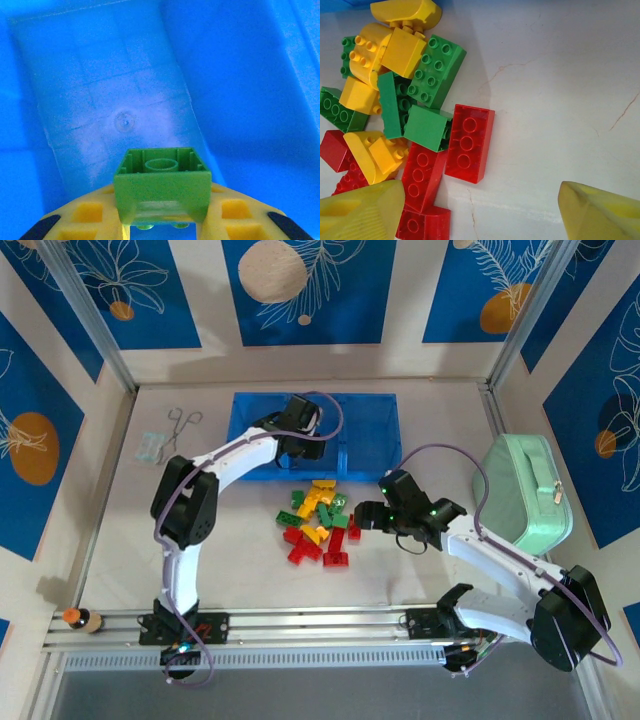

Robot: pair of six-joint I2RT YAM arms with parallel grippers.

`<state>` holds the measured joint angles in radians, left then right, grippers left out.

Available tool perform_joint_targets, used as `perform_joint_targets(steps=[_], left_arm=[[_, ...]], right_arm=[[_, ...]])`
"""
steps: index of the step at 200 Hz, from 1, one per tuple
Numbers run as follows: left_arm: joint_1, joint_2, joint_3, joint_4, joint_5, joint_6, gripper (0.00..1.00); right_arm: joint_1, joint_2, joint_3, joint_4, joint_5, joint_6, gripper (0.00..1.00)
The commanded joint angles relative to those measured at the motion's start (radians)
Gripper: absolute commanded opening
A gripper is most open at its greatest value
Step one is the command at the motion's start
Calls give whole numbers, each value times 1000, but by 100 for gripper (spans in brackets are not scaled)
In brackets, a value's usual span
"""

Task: Sort the legos into containers by color
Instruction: Place the lego in the container.

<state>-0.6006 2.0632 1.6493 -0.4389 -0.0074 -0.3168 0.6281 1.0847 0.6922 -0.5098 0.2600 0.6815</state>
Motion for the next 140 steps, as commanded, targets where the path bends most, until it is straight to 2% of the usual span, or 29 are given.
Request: perform_joint_targets(steps=[1,140], left_arm=[[-9,46,53,-26,6,-21,25],[-8,196,175,-51,-125,-70,26]], right_arm=[[-7,10,11,-16,-25,-4,81],[-10,30,18,-17,-39,-8,81]])
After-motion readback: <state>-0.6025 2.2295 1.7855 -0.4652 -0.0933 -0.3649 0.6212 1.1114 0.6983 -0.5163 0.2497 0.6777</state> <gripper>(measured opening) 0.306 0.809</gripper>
